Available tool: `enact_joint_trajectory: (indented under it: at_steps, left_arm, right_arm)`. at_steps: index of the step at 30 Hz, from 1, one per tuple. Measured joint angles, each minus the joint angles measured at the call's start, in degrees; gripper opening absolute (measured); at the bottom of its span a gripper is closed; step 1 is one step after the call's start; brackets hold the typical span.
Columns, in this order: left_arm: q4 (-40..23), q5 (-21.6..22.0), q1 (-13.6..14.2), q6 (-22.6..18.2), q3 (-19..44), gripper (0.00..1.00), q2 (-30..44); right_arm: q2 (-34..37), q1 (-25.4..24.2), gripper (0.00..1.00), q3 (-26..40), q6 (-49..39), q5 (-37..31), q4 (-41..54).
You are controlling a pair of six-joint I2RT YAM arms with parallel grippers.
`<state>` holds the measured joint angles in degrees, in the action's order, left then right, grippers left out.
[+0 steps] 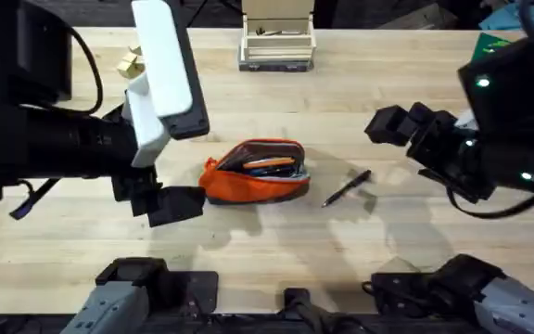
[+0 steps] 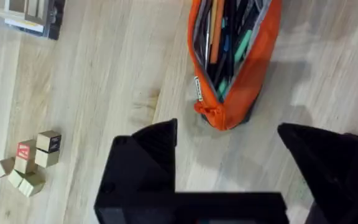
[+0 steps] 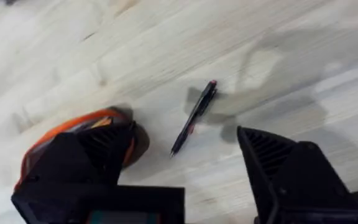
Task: Unzip the bag, pick up the pens from the table one at a time and place them inside, then zip the bag closed.
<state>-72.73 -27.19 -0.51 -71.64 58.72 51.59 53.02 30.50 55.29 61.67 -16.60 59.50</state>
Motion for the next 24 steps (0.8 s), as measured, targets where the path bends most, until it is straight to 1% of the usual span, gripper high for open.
enact_joint_trajectory:
  at_steps: [6,10,17,24]
  left_arm:
    - [0.0,0.0,0.0,0.0,0.0,0.993,0.0]
    - [0.0,0.0,0.0,0.0,0.0,0.993,0.0]
    - [0.0,0.0,0.0,0.0,0.0,0.993,0.0]
    - [0.0,-0.01,0.0,0.0,0.0,0.993,0.0]
  right_arm:
    - [5.81,0.0,0.998,0.0,7.56,-1.78,0.06]
    - [11.09,0.0,0.998,0.0,11.71,-2.19,-0.39]
    - [19.53,0.0,0.999,0.0,16.1,-1.98,-2.09]
    - [23.22,0.0,0.998,0.0,18.75,-1.53,-2.51]
